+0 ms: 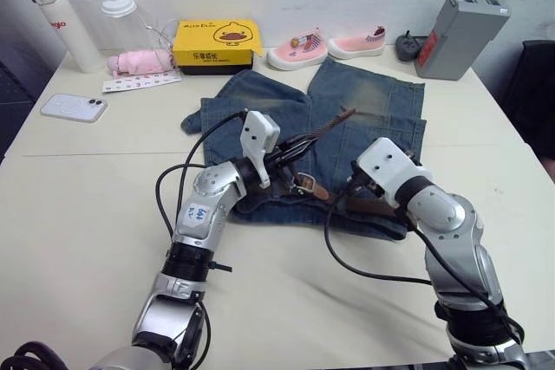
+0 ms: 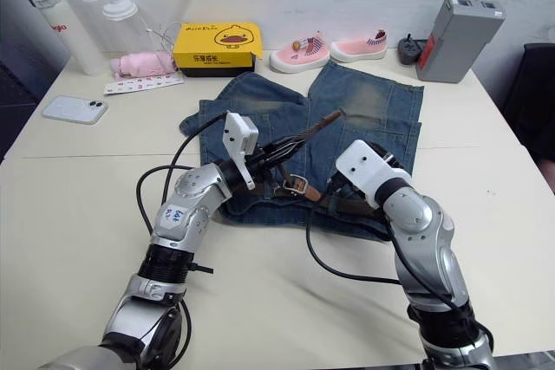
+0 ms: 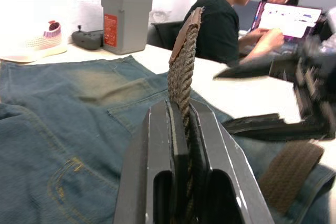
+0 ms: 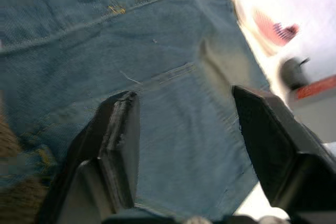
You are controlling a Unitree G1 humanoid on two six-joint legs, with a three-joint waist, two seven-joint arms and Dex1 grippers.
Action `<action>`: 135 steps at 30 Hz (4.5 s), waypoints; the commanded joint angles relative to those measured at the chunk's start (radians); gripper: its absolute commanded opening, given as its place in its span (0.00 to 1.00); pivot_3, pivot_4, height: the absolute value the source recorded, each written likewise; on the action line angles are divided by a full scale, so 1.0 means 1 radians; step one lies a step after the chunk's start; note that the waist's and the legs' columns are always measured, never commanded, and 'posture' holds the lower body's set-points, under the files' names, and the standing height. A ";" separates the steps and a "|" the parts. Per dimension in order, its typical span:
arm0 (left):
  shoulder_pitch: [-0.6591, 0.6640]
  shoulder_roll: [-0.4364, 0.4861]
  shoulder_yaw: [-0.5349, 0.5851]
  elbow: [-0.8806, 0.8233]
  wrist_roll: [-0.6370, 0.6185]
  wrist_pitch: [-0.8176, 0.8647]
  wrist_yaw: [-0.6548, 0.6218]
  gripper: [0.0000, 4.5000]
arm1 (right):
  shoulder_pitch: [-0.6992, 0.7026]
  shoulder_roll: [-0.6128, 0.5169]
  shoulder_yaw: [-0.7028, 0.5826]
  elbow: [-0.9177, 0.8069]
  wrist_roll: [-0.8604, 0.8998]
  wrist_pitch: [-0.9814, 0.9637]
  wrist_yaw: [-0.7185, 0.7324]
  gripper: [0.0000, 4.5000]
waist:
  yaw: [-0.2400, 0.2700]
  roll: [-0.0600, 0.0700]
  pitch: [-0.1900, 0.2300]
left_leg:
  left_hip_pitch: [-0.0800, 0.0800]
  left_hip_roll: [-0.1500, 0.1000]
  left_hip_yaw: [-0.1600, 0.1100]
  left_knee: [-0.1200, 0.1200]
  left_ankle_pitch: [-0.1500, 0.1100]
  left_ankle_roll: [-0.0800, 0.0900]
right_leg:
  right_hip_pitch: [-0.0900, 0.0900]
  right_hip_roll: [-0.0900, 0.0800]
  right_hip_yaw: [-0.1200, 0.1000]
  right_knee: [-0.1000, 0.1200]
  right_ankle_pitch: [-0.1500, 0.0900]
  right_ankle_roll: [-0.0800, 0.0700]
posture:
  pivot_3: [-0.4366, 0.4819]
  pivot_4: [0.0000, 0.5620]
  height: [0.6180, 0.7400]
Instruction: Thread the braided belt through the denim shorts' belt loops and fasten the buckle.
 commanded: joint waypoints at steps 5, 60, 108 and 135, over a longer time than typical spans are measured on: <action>0.023 0.002 0.013 -0.094 -0.053 0.037 0.000 0.00 | -0.015 0.064 0.114 -0.100 0.157 0.145 0.059 0.13 | -0.005 0.000 0.000 | 0.000 0.000 0.000 0.001 0.000 0.000 | 0.000 0.000 0.000 0.001 0.000 0.000 | 0.48 0.27 0.53; 0.302 0.163 0.098 -0.299 -0.110 0.132 0.091 0.00 | -0.190 0.070 0.299 0.198 0.352 0.173 -0.075 0.13 | -0.025 0.000 -0.002 | 0.004 0.000 0.002 0.000 -0.001 0.001 | 0.000 -0.002 0.001 0.004 0.000 -0.001 | 0.48 0.27 0.53; 0.121 0.255 0.087 -0.115 -0.092 0.027 -0.070 0.00 | -0.379 -0.048 0.341 0.459 0.501 0.126 0.200 0.13 | -0.030 0.000 -0.002 | 0.004 0.000 0.003 0.000 -0.001 0.001 | 0.000 -0.002 0.000 0.004 0.000 -0.001 | 0.48 0.27 0.53; -0.292 0.279 0.031 0.315 -0.042 -0.162 -0.407 0.00 | -0.541 0.149 0.605 1.023 0.290 -0.128 0.535 0.13 | -0.081 -0.003 -0.007 | 0.018 0.004 0.014 -0.004 -0.001 0.001 | 0.003 -0.002 0.000 0.008 0.000 -0.001 | 0.48 0.27 0.53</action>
